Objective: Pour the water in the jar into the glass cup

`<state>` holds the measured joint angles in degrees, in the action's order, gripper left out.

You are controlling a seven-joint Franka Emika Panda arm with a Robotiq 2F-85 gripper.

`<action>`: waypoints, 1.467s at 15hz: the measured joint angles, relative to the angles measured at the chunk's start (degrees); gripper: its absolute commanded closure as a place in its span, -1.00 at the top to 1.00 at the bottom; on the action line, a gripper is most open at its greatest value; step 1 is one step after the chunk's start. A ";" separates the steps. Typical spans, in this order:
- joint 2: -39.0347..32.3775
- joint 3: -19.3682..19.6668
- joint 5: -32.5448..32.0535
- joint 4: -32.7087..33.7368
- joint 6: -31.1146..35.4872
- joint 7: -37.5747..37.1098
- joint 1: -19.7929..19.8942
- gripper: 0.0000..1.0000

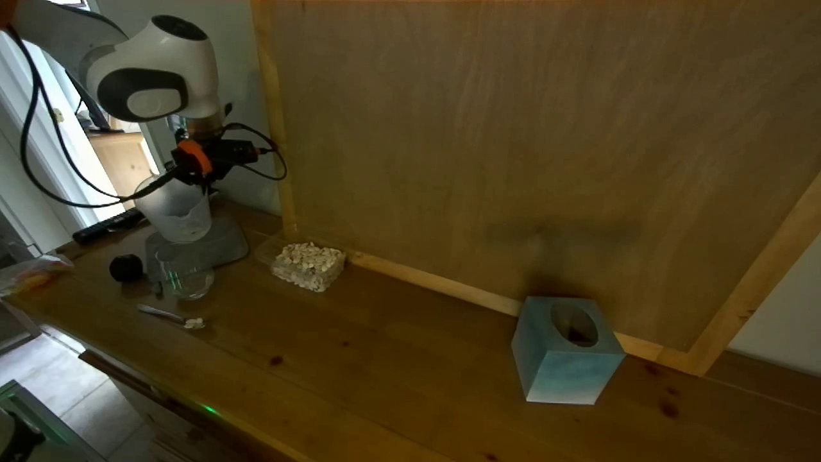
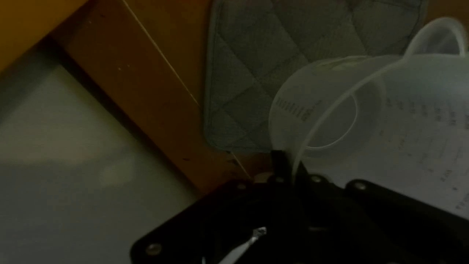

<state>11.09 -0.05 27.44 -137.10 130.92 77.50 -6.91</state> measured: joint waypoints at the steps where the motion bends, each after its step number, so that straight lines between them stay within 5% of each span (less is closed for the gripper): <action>1: 0.03 0.28 1.15 -0.20 0.00 2.18 -0.15 -0.98; 11: 2.13 3.28 15.97 -3.79 0.05 19.80 0.09 -0.98; 22: 6.97 6.31 24.54 -8.77 -0.15 24.92 2.38 -0.98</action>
<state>18.06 6.25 51.99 -145.87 130.77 102.41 -4.53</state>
